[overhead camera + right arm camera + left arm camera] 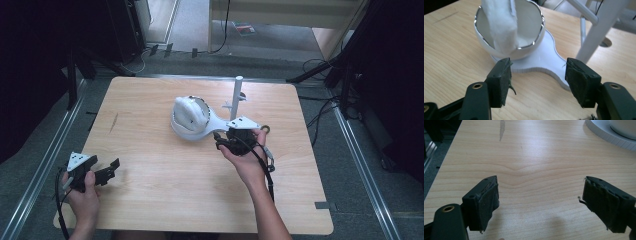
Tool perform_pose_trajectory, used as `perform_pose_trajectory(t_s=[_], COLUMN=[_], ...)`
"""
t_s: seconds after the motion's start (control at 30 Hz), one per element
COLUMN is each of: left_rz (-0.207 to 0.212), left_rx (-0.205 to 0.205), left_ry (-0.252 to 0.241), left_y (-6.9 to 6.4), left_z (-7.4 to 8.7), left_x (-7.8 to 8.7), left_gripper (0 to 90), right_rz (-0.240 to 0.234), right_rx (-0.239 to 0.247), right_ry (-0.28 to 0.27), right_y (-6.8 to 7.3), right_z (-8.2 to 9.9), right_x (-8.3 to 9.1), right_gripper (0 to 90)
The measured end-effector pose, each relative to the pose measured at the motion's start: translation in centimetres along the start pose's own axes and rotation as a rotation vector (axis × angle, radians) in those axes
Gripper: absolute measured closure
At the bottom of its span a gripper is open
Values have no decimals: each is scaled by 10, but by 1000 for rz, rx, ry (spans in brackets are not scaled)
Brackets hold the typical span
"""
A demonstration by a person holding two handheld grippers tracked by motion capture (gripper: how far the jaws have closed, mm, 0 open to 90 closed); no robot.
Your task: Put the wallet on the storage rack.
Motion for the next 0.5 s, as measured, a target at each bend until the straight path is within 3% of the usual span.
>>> perform_pose_trajectory(t_s=[0.5], left_rz=[2], left_rx=[1], left_ry=[2], left_y=[0], left_z=[0], left_x=[0], left_gripper=[143], right_rz=[10], right_rx=[-83], right_ry=[198], right_y=[-24], right_z=[30], right_x=[9], right_gripper=[345])
Point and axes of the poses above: each handheld gripper's, and its own axes: x roughly backward along the jaws, z roughly out of its underside, y roughly to its left, the point moved 3 cm from there along -x, roughly forward along the jaws, and after that the axes turned 14 degrees about x, right-handed, at the moved point
